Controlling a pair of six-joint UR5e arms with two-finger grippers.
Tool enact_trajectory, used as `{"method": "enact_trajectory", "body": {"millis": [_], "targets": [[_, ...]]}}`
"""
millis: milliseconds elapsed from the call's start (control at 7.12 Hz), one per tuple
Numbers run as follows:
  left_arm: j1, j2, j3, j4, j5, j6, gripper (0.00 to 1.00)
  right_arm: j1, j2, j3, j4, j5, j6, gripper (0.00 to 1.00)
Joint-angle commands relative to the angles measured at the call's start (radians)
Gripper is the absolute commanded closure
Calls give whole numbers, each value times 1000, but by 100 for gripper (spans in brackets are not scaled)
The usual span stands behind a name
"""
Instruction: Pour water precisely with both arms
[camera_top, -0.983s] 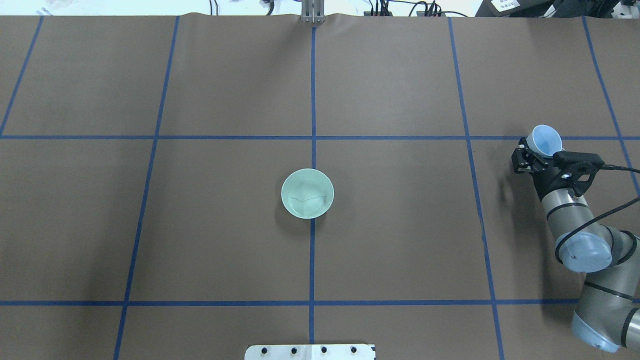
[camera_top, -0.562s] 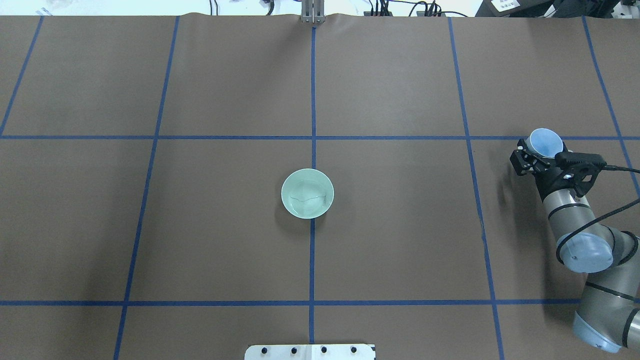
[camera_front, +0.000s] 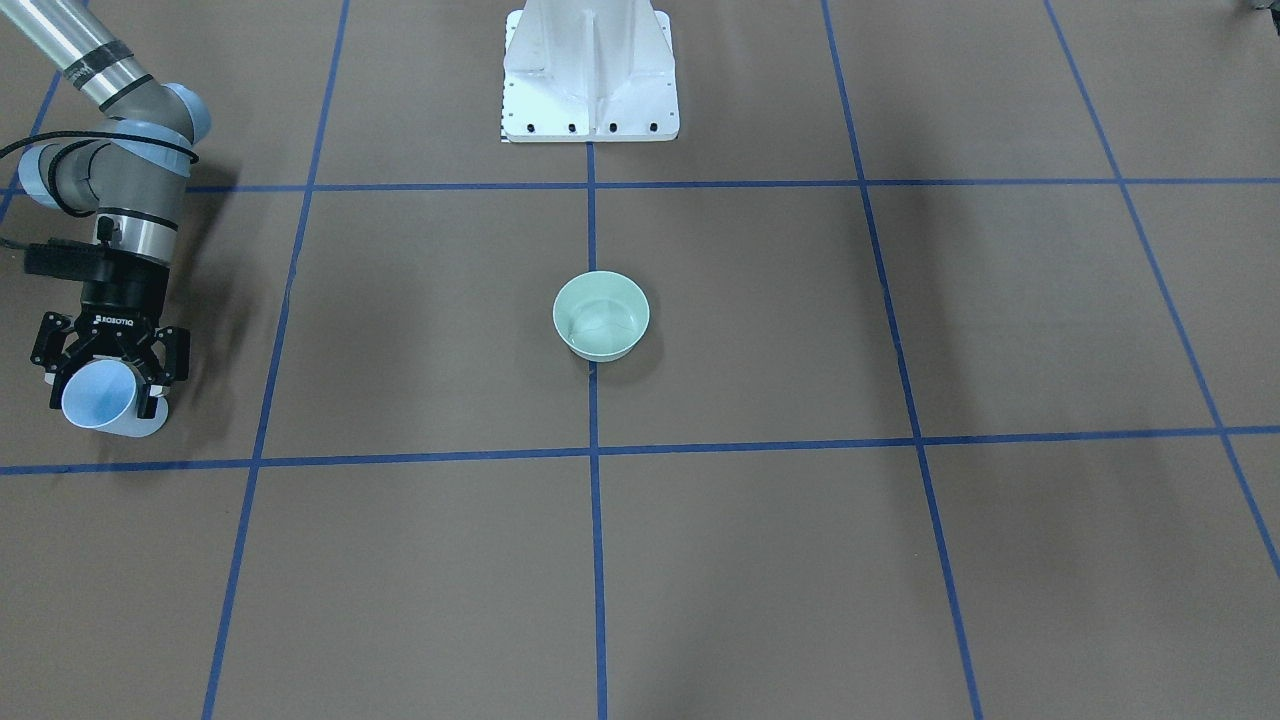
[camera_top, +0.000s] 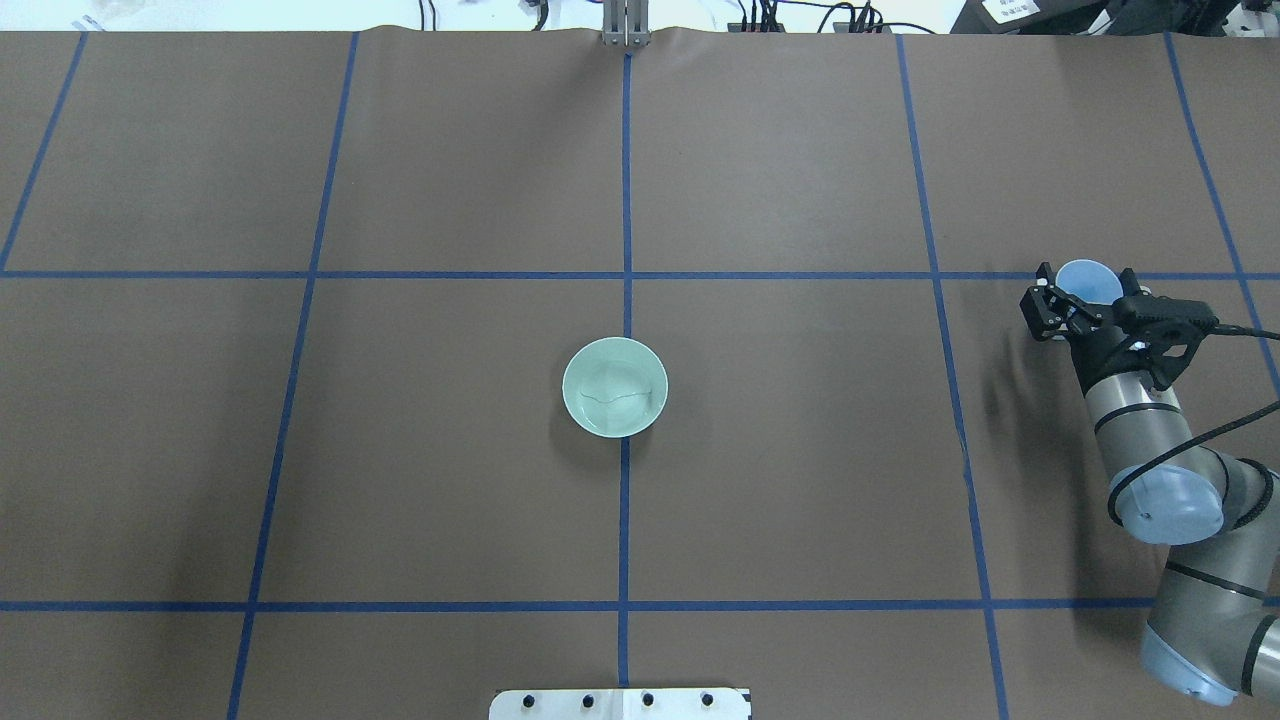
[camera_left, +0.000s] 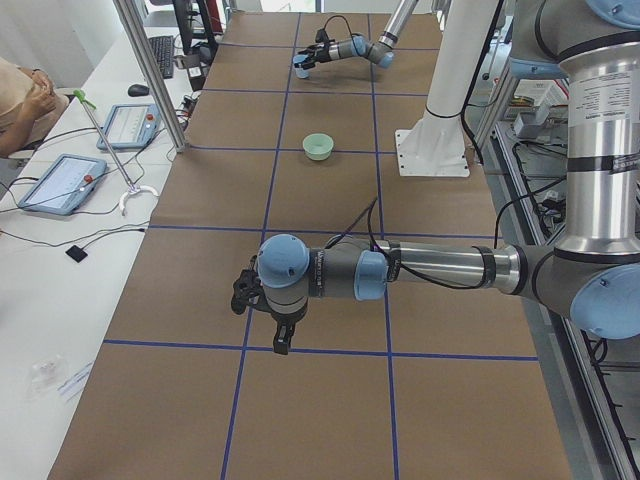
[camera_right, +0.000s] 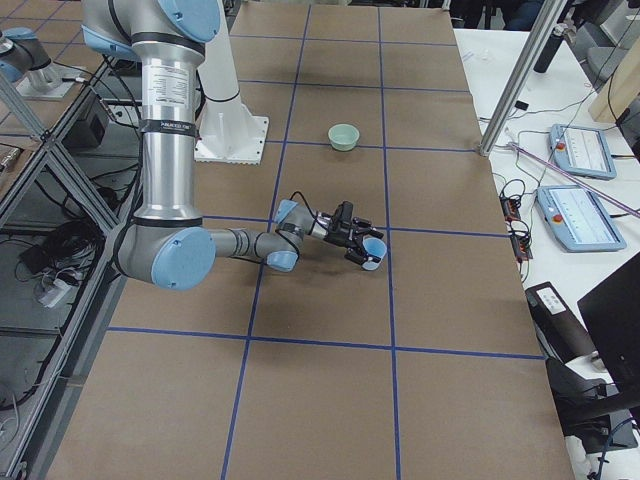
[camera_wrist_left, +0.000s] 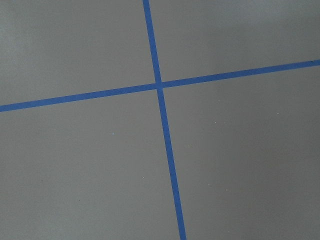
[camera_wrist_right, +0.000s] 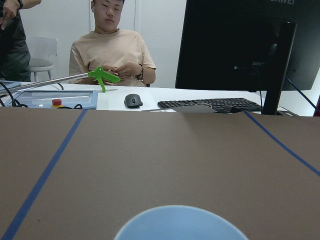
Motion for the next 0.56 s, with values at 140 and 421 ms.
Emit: {"method": "enact_trajectory", "body": {"millis": [140,421], "targets": [[0,-1,0,1,0,0,0,31,-4,69,5,-8,-93,0],[0,0,0,1,0,0,0,120,7,82,5,192,-122,0]]}}
